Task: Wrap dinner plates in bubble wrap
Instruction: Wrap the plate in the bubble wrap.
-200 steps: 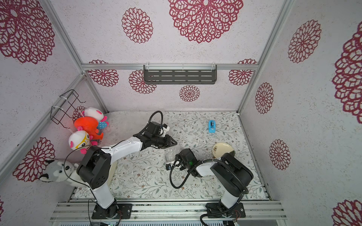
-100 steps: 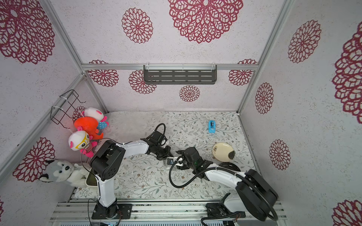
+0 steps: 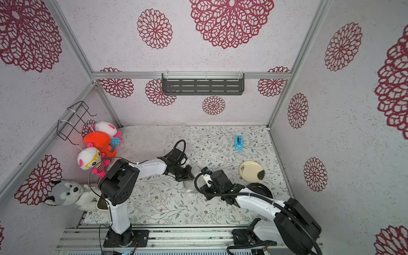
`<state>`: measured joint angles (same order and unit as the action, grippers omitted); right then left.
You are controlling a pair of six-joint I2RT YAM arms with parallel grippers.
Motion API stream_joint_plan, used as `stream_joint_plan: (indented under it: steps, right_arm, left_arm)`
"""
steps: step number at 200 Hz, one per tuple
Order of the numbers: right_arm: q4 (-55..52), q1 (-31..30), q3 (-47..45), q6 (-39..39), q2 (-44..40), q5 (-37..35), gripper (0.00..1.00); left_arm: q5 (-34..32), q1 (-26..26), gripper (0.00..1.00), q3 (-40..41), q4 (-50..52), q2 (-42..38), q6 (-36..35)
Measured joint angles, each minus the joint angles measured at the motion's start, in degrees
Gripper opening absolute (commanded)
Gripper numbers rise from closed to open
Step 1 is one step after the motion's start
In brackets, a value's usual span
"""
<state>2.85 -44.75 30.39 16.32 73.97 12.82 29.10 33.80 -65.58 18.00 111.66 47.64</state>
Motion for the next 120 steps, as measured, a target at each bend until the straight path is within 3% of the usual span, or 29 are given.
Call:
stream_joint_plan:
  steps: [41,77,106,120]
  right_arm:
    - [2.8,2.89,0.79,4.31,9.55,2.56,0.1]
    - [5.53,9.99,5.53,4.72,16.2,1.81,0.11]
    - [6.21,12.79,11.21,3.06,20.72,1.77,0.18]
    - [5.92,12.85,11.56,2.34,19.87,1.46,0.29]
  left_arm:
    - [-1.42,-0.2,0.01,0.83,0.26,-1.01,0.66]
    - [-2.73,-1.16,0.03,0.79,0.26,-1.29,1.05]
    - [-4.04,-1.51,0.04,-0.07,0.74,-1.29,1.05]
    - [-4.44,-1.51,0.04,-0.57,0.98,-1.29,1.07]
